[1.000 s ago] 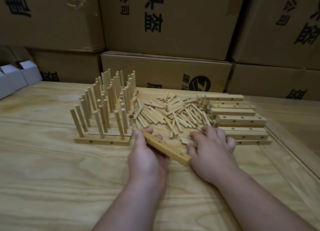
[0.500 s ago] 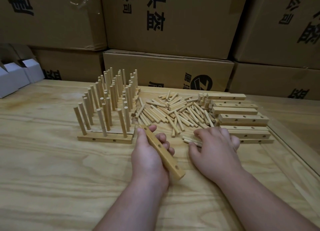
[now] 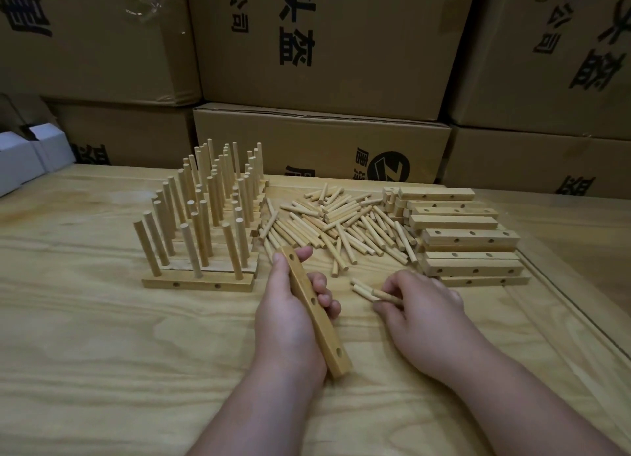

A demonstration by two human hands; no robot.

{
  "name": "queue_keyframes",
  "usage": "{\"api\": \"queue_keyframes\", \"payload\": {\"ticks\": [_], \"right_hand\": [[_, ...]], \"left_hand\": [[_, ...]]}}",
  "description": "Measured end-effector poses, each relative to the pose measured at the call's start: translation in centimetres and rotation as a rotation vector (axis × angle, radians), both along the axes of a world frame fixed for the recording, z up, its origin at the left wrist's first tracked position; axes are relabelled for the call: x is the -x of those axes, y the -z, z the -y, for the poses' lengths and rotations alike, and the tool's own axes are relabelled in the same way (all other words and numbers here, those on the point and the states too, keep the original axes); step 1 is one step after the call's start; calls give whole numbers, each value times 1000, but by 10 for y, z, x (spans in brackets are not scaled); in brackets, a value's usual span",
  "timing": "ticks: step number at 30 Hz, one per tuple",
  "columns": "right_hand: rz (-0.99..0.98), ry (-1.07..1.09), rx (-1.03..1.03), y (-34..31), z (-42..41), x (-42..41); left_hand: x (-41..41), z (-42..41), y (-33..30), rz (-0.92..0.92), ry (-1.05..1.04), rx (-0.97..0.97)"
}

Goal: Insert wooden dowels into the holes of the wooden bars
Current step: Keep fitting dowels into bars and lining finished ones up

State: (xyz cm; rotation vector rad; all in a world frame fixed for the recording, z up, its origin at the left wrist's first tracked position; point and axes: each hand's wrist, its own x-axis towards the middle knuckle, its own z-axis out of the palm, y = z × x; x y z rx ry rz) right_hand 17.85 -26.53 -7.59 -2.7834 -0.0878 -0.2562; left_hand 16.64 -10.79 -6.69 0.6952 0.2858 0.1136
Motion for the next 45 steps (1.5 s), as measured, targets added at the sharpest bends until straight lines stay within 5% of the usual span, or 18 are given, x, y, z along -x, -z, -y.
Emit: {"api": "queue_keyframes", "payload": {"ticks": [16,25,34,45], "right_hand": [[32,-157,-11,-1,-6,-5],[175,-148,-548,-1,-8,-6],[43,-348,-573,-3,-8,-3],[213,-131,-953,-6,-1,-6]], "left_hand": [[-1,-1,2,0,-27,-25],[5,4,2,17,205,-21],[6,7,2,20,312,-101],[4,4,-4,-78,258,-65]]}}
